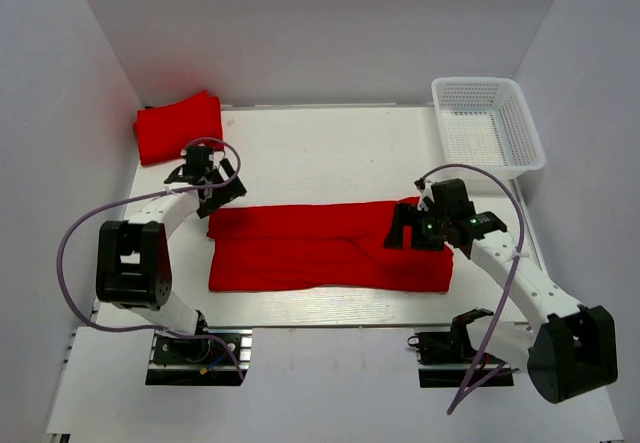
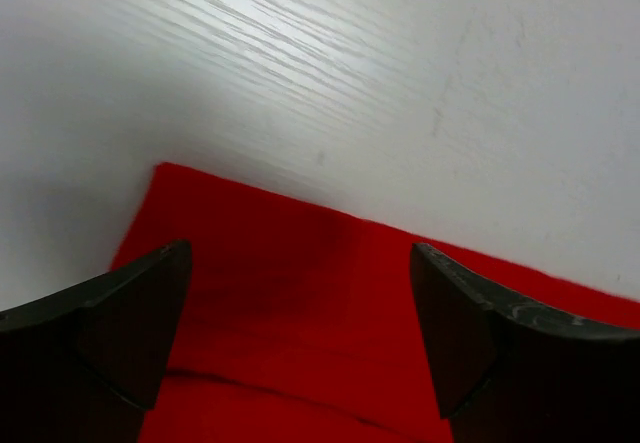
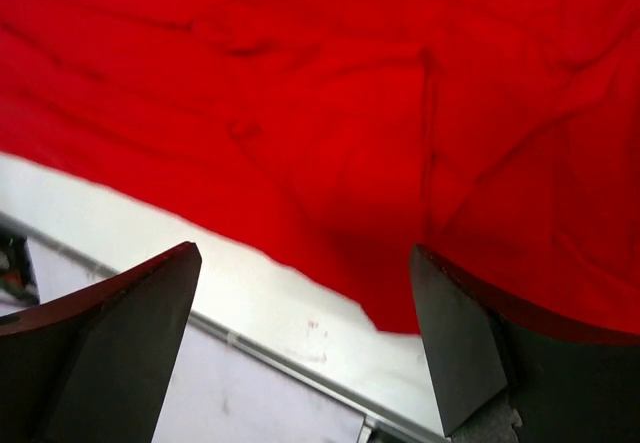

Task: Fold and stack the t-shirts
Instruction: Fold the other side of the tshirt into a rectangle, then rotate the tshirt 100 degrees

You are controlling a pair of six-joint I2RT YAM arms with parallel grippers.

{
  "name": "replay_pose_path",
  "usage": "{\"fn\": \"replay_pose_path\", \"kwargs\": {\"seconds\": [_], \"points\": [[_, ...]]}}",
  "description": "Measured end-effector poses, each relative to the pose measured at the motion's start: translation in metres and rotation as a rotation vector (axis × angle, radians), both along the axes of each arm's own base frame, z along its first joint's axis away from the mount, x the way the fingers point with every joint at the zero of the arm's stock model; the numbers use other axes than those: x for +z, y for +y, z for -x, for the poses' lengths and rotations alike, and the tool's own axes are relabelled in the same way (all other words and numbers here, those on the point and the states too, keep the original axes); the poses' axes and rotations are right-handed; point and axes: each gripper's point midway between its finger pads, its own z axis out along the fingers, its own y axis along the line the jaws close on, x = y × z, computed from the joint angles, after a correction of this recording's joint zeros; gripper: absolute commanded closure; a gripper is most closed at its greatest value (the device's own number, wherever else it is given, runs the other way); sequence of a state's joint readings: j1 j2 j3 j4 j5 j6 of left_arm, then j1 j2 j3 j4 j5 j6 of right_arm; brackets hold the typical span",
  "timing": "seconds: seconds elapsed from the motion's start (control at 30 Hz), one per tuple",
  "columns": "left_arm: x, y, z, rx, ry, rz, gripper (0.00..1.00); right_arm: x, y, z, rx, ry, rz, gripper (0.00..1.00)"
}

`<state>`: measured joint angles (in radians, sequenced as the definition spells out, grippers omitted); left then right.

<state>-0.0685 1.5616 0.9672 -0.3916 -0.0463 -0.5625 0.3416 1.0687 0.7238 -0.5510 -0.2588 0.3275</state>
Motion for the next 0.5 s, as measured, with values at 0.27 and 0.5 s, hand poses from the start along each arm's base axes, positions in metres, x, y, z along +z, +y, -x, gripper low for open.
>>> {"fn": "replay_pose_path", "kwargs": {"seconds": [0.27, 0.5], "points": [[-0.039, -0.043, 0.012, -0.185, 0.085, 0.042, 0.00, -0.045, -0.014, -0.021, -0.164, 0.120, 0.118, 0.10], [-0.042, -0.044, 0.028, -0.172, 0.098, 0.020, 0.00, -0.078, -0.020, -0.048, -0.258, 0.239, 0.231, 0.10]]}}
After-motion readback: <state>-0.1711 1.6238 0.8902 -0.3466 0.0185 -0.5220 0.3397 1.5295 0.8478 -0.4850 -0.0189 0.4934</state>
